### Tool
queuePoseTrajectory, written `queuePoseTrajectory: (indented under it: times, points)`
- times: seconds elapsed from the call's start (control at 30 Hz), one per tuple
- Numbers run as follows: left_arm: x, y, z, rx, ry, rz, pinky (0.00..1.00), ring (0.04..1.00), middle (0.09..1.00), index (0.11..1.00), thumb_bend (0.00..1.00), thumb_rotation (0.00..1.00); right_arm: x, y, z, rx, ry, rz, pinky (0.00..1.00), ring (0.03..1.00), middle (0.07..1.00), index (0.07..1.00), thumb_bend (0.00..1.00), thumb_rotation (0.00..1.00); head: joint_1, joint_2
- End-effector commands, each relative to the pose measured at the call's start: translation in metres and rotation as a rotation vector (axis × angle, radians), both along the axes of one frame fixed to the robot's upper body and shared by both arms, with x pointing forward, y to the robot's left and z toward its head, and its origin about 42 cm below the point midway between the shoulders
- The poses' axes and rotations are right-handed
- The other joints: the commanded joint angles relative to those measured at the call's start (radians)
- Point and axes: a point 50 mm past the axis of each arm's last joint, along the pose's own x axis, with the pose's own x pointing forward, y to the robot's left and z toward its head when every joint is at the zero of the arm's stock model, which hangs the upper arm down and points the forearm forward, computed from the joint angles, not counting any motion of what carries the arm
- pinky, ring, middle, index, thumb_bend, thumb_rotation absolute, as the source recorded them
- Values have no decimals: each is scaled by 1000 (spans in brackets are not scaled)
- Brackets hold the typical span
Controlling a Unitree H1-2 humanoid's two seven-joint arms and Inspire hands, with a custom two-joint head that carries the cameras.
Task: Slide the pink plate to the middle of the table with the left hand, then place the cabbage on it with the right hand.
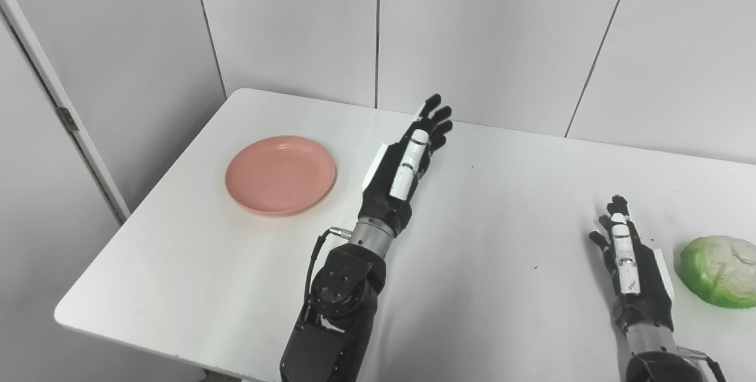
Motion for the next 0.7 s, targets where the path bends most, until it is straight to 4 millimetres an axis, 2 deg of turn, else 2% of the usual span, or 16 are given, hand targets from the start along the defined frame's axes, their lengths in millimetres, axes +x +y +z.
queuePoseTrajectory:
  times: [0.0,0.27,0.37,0.6,0.67]
  points:
    - [0,8,26,-1,-99,38,957,943,952,939,459,1000,4,-2,17,-10,-65,7,997,978,991,984,175,1000,4,2]
    - [-4,37,44,-10,-155,173,938,927,939,935,466,1000,4,-7,16,-17,-64,16,1000,982,993,992,179,1000,18,6]
    - [-3,55,50,-29,-180,244,937,933,942,931,462,1000,4,-6,19,-11,-58,18,1000,984,997,998,176,1000,23,7]
    - [1,90,56,-77,-212,364,977,956,961,952,452,1000,4,-8,21,-6,-62,18,1000,988,1000,1000,166,1000,47,10]
    - [1,100,56,-84,-216,408,953,949,958,951,451,1000,4,-8,21,0,-63,11,998,977,990,991,162,1000,47,10]
